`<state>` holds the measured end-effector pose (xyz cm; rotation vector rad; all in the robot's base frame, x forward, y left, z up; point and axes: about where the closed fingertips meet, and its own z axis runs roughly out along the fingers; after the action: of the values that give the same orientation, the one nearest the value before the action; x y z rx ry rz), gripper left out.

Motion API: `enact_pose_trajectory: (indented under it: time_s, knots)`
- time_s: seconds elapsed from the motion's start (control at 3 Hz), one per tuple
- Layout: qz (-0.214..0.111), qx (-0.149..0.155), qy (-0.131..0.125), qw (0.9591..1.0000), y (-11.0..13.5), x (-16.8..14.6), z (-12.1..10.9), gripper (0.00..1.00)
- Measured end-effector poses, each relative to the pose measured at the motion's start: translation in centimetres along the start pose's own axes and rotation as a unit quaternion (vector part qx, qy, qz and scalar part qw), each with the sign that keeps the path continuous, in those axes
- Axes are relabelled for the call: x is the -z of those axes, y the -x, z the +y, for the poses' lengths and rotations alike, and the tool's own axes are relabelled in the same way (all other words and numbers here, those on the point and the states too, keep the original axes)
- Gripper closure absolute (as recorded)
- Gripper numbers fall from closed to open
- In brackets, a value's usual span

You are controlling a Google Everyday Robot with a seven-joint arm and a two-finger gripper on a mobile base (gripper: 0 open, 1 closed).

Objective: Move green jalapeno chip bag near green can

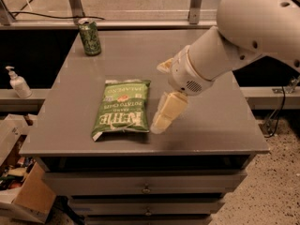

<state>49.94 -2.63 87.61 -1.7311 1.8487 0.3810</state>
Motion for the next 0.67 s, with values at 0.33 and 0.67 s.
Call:
enact_pose_trajectory:
  time_s: [0.33, 0.67]
  knots:
    - [-0.007, 0.018, 0.014, 0.9997, 1.3, -3.2, 0.6, 0.0]
    - [-0.002, 0.026, 0.021, 0.9994, 1.5, -5.5, 0.3, 0.0]
